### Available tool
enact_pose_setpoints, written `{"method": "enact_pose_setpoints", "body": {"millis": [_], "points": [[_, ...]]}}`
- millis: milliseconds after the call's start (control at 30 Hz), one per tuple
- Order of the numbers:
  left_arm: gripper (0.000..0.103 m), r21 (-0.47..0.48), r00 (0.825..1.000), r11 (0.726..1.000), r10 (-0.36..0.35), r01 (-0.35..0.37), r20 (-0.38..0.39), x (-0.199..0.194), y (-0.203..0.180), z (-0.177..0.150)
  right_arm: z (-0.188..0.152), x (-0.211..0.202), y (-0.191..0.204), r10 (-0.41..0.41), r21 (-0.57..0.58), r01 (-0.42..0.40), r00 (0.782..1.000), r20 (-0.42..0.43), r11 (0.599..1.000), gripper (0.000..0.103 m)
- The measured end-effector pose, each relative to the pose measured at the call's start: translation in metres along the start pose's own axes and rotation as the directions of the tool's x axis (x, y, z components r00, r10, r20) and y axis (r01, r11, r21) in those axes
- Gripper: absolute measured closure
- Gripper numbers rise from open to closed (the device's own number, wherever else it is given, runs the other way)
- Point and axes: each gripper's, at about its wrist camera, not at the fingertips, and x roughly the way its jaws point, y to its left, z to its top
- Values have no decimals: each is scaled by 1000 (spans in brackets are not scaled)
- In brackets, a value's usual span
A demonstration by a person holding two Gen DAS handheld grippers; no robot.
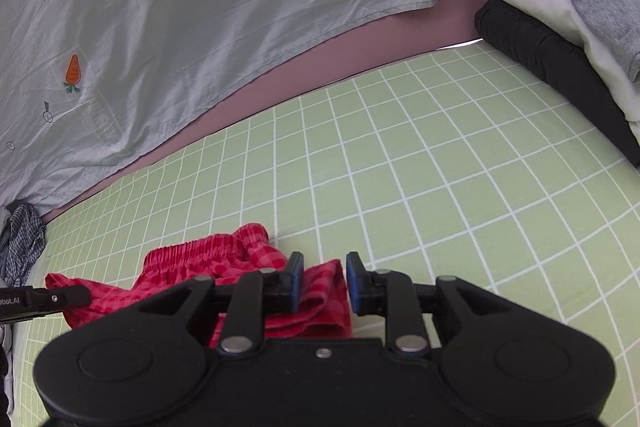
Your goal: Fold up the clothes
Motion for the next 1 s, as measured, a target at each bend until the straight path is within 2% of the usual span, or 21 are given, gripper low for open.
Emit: {"method": "enact_pose_setpoints", "body": {"millis": [233,433,500,767,867,1000], "points": [[39,-43,998,998,47,-45,45,-27,7,-8,4,-19,-8,-29,20,28,999,46,999,71],[34,-49,998,997,57,-56,10,-32,5,-27,-8,-28,-14,-35,14,35,999,28,999,64],[28,-42,998,998,55,-56,-12,-29,2,-31,-15,-28,-14,-34,11,34,999,11,999,63],[27,23,992,997,71,-69,-101,2,-12,-34,-37,-19,-8,-18,-31,15,997,-79,999,62],[27,33,989,996,89,-86,-114,17,-12,-25,-38,-6,1,-14,-72,6,993,-117,997,57],[27,29,986,992,127,-124,-108,37,-9,-7,-26,15,9,-2,-101,-12,991,-135,995,56]]}}
